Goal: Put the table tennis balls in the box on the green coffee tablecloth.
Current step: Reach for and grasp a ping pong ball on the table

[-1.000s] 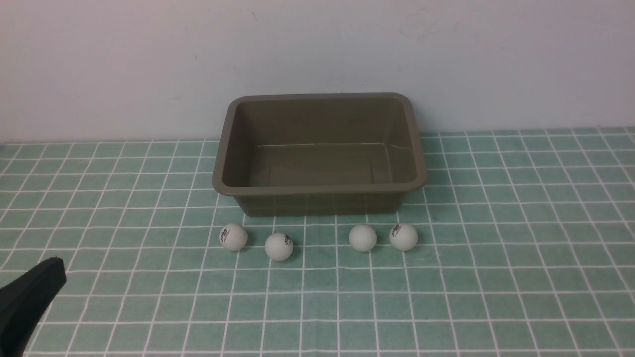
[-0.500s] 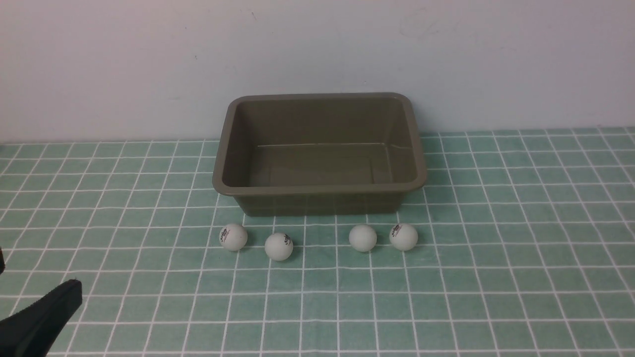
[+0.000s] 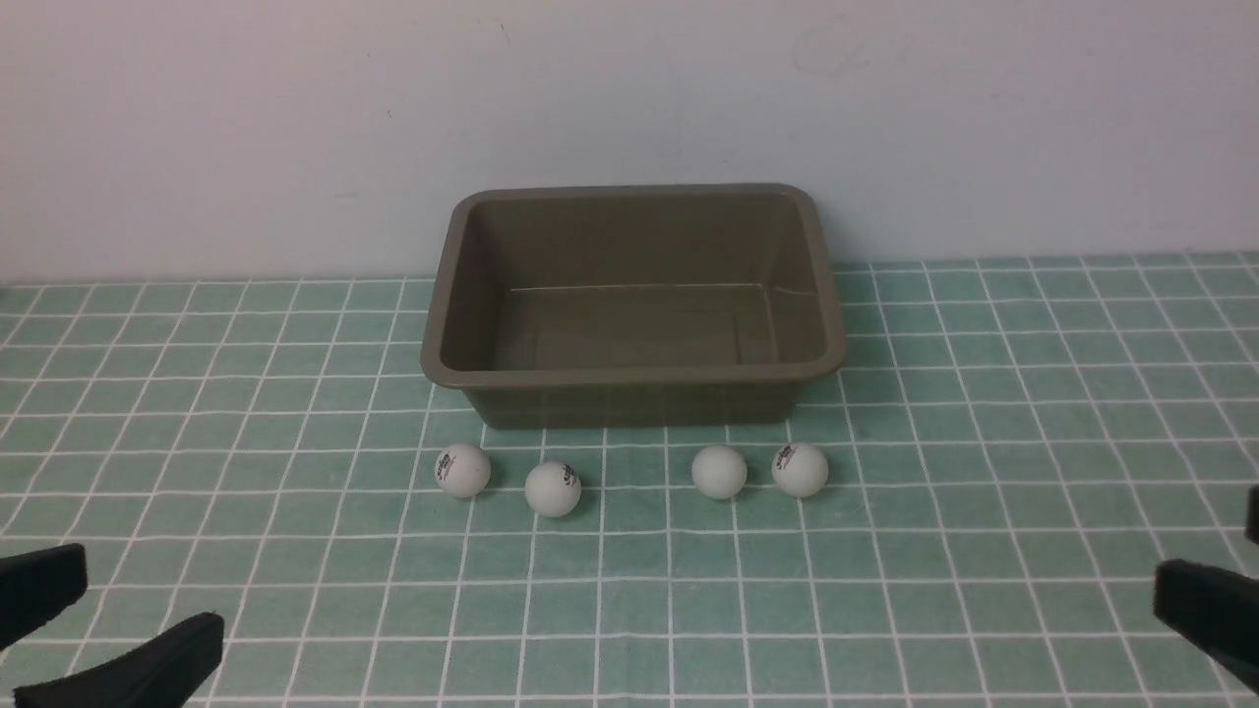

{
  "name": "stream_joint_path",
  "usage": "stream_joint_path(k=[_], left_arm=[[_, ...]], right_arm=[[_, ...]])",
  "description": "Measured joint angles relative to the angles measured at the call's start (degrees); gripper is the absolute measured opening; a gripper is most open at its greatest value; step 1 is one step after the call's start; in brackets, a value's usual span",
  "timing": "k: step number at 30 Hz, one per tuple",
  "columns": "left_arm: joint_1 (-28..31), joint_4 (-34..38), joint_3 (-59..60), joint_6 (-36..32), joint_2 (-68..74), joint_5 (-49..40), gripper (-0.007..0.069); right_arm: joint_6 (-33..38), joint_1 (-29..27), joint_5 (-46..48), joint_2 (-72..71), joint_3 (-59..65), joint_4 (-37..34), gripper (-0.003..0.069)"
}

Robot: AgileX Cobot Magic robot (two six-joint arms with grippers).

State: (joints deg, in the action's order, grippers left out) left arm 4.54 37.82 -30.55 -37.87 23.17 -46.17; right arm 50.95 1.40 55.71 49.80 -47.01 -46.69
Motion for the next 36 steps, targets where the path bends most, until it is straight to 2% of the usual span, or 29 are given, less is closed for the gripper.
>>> stream_joint_path(k=[7,11,19,27,30,36], left_arm=[[0.0,0.6,0.0,0.1,0.2,0.3,0.0534],[0.0,0.6,0.0,0.1,0.2,1.3,0.0534],[0.0,2.1,0.0,0.0,0.2,1.7,0.0534],[0.0,2.1,0.0,-0.1,0.2,1.7,0.0534],[0.0,2.1,0.0,-0.1,0.2,1.7,0.0534],[0.0,2.1,0.0,-0.1,0.2,1.7,0.0534]], right_arm=[[7.6,0.0,-0.6,11.2,-2.6,-1.5,0.0461],[9.3,0.0,-2.2,16.0,-2.8,-2.5,0.0461],[15.6,0.0,-5.4,23.8,-2.8,-9.1,0.0461],[17.5,0.2,-8.4,29.4,-2.8,-11.9,0.0465],[17.6,1.9,-9.1,31.5,-2.8,-11.9,0.0474],[17.7,10.4,-17.6,36.3,-2.8,-12.0,0.0479]])
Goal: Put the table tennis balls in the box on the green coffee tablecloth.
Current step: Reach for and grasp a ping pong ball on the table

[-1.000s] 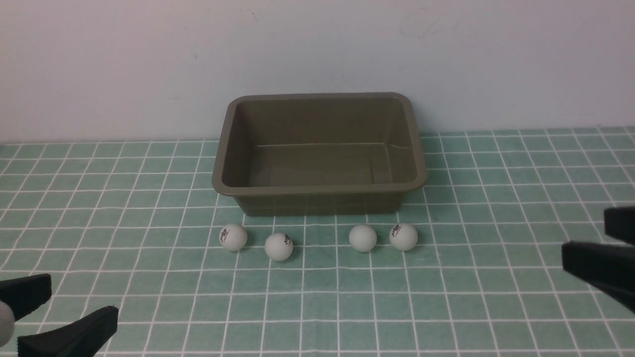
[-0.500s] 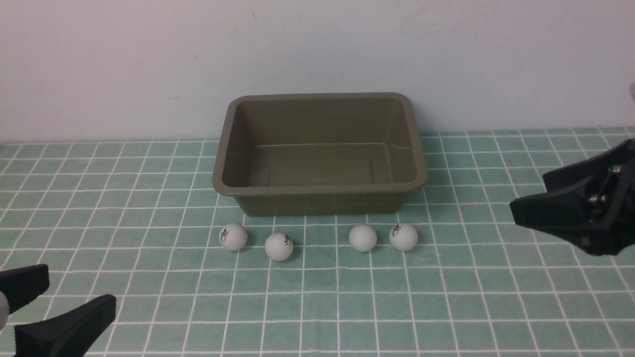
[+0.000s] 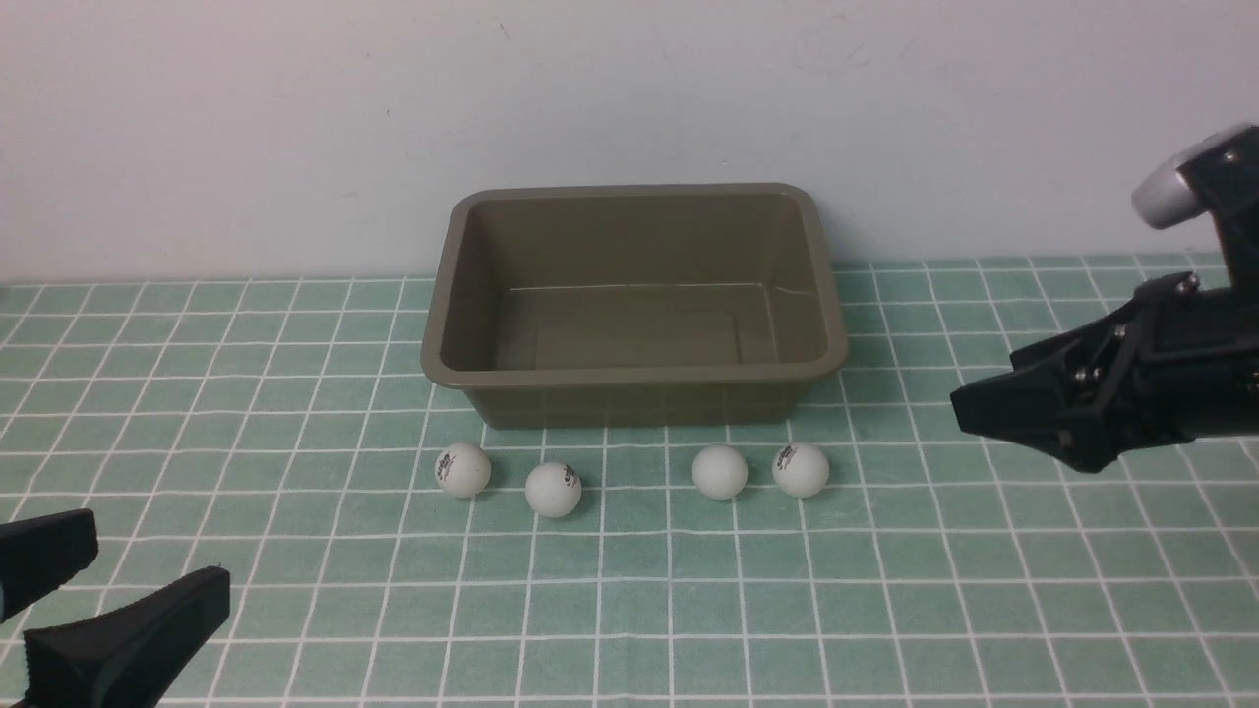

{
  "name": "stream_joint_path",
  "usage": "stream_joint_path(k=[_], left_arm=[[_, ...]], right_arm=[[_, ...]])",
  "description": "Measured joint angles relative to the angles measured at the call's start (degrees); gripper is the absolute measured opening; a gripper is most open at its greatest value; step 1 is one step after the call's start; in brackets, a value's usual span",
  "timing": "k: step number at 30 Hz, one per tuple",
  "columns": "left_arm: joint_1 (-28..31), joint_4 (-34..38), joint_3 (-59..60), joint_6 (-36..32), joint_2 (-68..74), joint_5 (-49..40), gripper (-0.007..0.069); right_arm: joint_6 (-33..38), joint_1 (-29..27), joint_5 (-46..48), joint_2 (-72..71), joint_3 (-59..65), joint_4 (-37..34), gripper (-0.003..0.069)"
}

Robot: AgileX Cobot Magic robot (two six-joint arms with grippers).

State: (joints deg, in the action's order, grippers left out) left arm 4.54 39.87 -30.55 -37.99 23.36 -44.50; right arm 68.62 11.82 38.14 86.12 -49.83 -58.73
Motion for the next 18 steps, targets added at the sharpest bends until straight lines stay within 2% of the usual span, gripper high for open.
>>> stream_joint_path(k=[5,12,18], left_arm=[[0.0,0.0,0.0,-0.1,0.0,-0.2,0.0534],[0.0,0.0,0.0,-0.1,0.0,-0.5,0.0534],[0.0,0.0,0.0,-0.1,0.0,-0.5,0.0534]], right_arm=[[0.0,3.9,-6.6,4.7,-0.6,-0.7,0.0479],[-1.5,4.4,-6.8,14.6,-9.6,-0.9,0.0479],[-2.5,4.4,-6.6,19.7,-12.5,-0.5,0.0479]])
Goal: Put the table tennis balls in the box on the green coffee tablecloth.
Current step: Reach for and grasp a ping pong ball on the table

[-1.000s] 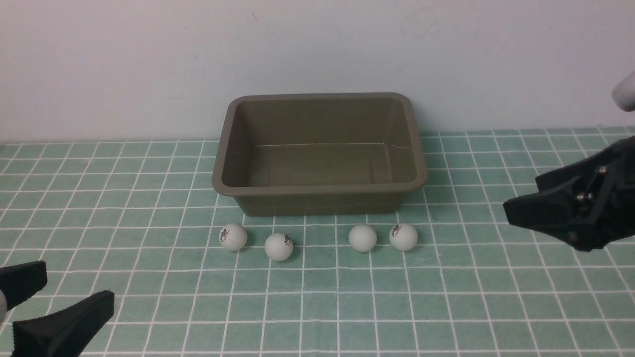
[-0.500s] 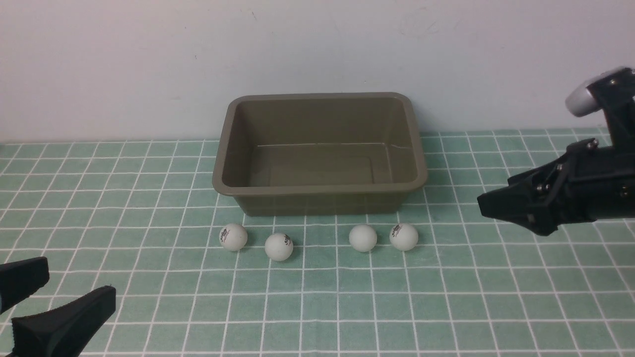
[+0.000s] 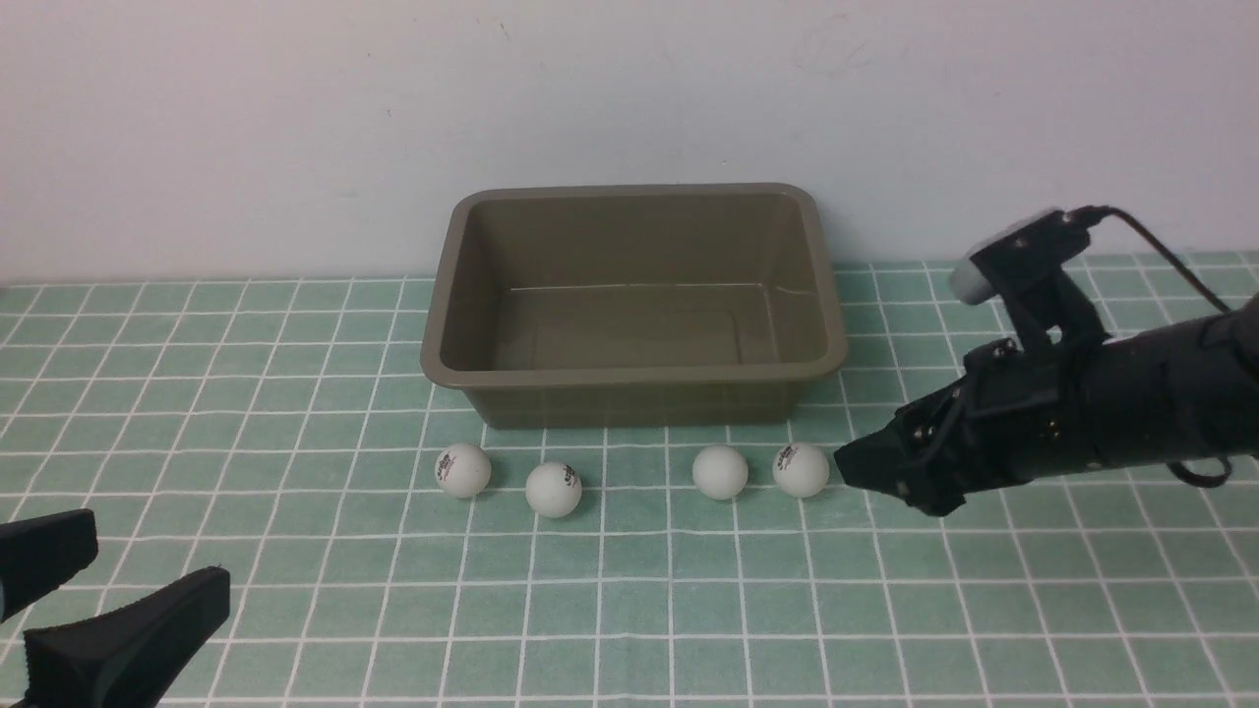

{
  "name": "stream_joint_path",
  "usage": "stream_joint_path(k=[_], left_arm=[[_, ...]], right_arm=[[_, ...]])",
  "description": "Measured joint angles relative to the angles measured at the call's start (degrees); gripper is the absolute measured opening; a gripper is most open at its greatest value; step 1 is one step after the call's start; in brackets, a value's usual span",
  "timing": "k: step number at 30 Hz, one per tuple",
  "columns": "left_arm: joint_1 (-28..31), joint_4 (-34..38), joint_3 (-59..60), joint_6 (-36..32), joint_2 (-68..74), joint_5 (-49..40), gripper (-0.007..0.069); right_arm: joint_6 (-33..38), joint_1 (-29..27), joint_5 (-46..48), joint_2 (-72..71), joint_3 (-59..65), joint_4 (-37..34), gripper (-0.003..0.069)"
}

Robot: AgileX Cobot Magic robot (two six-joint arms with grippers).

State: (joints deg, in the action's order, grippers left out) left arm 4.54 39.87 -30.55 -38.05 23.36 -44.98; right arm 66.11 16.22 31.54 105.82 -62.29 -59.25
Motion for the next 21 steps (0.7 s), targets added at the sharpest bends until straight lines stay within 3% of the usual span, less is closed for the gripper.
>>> stream_joint_path(k=[11,21], left_arm=[[0.0,0.0,0.0,0.0,0.0,-0.1,0.0534],[0.0,0.0,0.0,0.0,0.0,-0.1,0.0534]], right_arm=[[0.0,0.0,-1.3,4.3,-0.3,-0.1,0.0479],[6.2,0.0,-1.5,7.0,-0.6,-6.7,0.0479]])
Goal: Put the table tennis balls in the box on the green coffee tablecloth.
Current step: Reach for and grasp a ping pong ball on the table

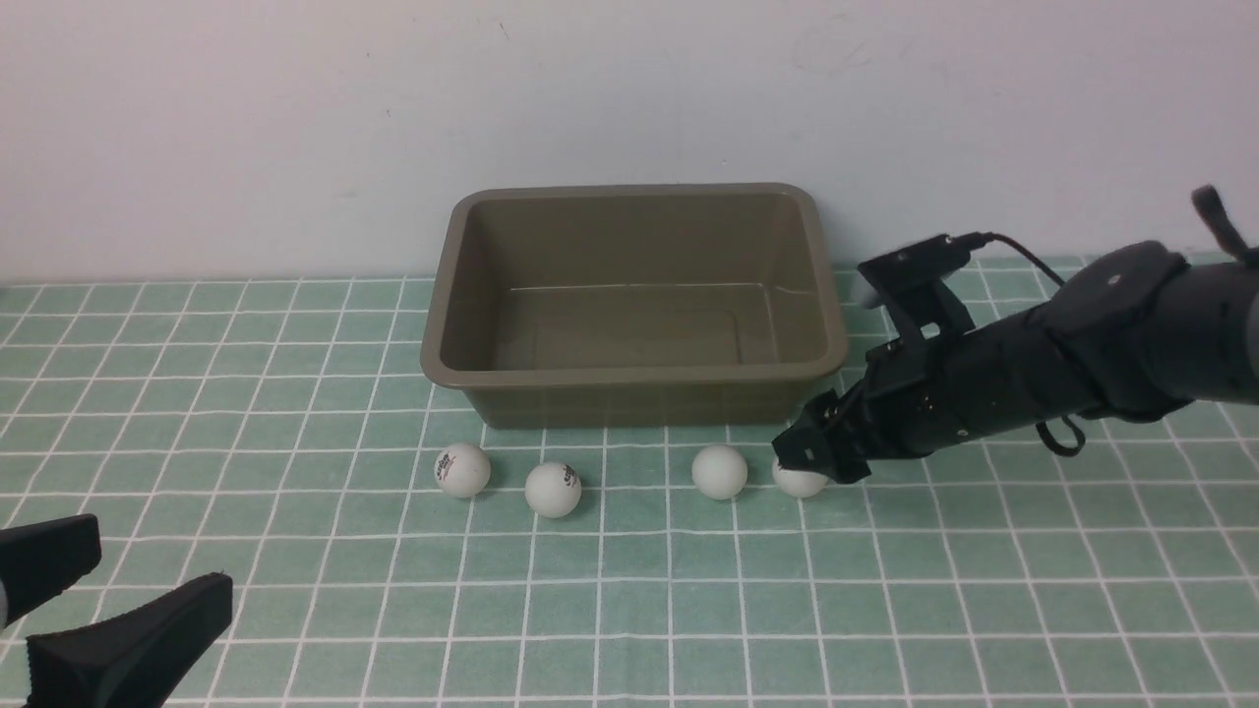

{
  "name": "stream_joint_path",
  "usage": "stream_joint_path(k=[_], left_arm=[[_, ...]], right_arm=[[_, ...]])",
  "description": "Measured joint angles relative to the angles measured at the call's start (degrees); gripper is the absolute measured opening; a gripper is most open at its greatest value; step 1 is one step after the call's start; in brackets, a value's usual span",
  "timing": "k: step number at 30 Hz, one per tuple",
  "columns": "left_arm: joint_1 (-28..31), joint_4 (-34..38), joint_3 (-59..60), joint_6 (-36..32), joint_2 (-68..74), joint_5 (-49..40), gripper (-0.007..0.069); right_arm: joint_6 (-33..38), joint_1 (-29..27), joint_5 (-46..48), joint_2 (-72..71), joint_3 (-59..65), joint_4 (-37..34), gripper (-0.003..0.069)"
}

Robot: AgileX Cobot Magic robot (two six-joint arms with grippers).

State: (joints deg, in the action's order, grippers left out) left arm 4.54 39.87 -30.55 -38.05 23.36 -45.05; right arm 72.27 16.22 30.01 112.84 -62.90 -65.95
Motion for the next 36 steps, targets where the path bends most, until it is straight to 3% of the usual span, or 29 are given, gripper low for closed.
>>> stream_joint_path(k=[3,10,21,36], left_arm=[[0.0,0.0,0.0,0.0,0.0,0.0,0.0534],[0.0,0.0,0.0,0.0,0.0,0.0,0.0534],[0.0,0.0,0.0,0.0,0.0,0.0,0.0534],[0.0,-0.1,0.0,0.0,0.0,0.1,0.0534]], right_arm=[[0.3,0.0,0.0,0.1,0.0,-0.1,0.0472],[0.5,0.0,-0.1,0.1,0.0,-0.1,0.0336],[0.6,0.0,-0.1,0.1,0.0,0.9,0.0338],[-7.8,0.0,3.7,-9.0,-0.1,15.5,0.0338]])
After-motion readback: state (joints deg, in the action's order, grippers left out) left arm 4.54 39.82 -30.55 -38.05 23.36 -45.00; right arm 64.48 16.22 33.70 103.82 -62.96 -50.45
